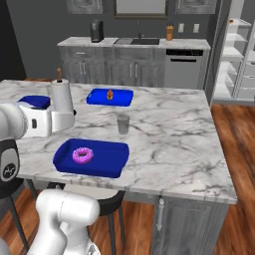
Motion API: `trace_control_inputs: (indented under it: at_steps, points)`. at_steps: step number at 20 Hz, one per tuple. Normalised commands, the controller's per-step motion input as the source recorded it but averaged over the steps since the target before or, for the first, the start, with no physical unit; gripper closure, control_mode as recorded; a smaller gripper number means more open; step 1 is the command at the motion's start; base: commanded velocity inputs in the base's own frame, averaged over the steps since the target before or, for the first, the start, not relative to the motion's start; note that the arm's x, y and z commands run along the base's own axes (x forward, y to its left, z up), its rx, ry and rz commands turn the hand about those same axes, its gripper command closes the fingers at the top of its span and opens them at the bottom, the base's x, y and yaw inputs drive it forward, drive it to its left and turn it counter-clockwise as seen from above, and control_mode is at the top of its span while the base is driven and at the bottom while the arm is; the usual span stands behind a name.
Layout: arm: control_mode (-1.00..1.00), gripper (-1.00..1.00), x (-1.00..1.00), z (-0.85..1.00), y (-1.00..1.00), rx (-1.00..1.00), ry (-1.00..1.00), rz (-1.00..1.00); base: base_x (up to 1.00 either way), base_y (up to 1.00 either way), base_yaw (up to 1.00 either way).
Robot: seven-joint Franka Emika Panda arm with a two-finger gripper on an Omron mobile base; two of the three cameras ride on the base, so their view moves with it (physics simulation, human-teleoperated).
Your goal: Take the donuts from the fridge and place them on the empty tray on the dining counter.
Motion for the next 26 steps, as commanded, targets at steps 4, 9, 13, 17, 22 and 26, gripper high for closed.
trace_control_inputs:
  at_steps: [4, 9, 13, 17, 22, 26]
  points:
    - [1.0, -1.0, 0.0, 0.0, 0.0, 0.0, 0.0, 0.0, -0.08, -0.08, 0.01]
    - [1.0, -1.0, 0.0, 0.0, 0.0, 0.0, 0.0, 0.0, -0.92, -0.56, 0.0]
    - [1.0, -1.0, 0.0, 0.0, 0.0, 0.0, 0.0, 0.0, -1.0, -0.55, 0.0]
    - [1.0, -1.0, 0.0, 0.0, 0.0, 0.0, 0.0, 0.0, -0.5, -0.92, 0.0]
    - [1.0, -1.0, 0.0, 0.0, 0.0, 0.0, 0.0, 0.0, -0.13, -1.0, 0.0]
    - [1.0, -1.0, 0.0, 0.0, 0.0, 0.0, 0.0, 0.0, 0.01, -1.0, 0.0]
